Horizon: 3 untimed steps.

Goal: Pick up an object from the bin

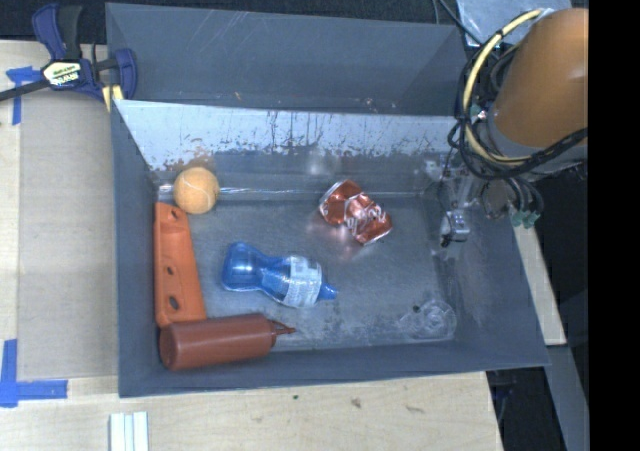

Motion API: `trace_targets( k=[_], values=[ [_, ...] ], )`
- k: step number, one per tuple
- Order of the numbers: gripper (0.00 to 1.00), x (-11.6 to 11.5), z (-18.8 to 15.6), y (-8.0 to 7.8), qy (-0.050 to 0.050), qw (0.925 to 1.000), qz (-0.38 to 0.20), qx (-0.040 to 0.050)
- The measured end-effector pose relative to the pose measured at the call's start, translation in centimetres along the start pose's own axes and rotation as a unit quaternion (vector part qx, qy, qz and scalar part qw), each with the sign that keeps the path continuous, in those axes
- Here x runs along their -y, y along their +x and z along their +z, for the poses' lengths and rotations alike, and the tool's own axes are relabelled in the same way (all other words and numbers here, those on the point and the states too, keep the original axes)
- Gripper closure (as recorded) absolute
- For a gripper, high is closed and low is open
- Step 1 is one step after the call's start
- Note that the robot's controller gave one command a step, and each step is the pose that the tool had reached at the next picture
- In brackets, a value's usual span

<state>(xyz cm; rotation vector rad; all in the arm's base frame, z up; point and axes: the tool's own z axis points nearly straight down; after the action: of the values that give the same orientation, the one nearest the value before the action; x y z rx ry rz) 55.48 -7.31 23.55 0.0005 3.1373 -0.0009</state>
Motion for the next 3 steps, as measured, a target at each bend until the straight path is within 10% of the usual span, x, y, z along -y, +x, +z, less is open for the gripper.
trace_targets(
  k=[1,2,3],
  values=[
    [0.0,-5.0,10.6,-3.4,0.0,1.0,0.002,0.0003],
    [1.0,-6.1,12.7,-1.9,0.0,0.9998,0.019,0.0009],
    [1.0,-6.1,12.7,-1.9,0.0,0.9998,0.018,0.0009]
  ],
)
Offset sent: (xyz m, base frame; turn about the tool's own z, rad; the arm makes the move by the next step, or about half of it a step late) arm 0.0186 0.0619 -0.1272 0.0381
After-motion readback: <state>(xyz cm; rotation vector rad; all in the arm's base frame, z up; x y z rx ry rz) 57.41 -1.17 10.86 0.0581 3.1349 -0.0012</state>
